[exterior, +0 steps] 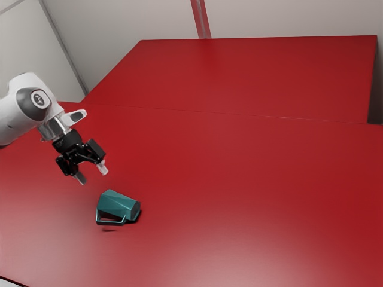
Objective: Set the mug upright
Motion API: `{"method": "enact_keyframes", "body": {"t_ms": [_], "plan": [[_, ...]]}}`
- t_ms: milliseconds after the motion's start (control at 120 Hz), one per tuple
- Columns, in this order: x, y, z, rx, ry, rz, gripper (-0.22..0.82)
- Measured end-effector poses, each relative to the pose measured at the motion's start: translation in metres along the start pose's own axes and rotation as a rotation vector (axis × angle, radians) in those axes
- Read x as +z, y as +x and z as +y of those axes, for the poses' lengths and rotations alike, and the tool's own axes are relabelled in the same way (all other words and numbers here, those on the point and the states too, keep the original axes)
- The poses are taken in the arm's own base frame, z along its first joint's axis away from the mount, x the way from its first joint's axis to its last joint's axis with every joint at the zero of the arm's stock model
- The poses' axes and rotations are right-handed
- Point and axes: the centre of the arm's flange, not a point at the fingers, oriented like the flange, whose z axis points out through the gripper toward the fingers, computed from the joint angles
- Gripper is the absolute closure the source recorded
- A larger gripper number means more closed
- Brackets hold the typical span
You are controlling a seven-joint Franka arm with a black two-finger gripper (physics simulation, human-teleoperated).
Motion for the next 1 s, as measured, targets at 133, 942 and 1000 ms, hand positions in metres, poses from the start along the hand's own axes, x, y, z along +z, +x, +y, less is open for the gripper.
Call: {"method": "enact_keyframes", "body": {"t_ms": [133, 942, 1000], "plan": [[0.019, 0.001, -0.027, 0.068, -0.066, -0.004, 0.0], [0.093, 0.013, -0.077, 0.413, -0.411, 0.117, 0.13], [0.094, 0.011, -0.077, 0.43, -0.424, 0.119, 0.22]]}}
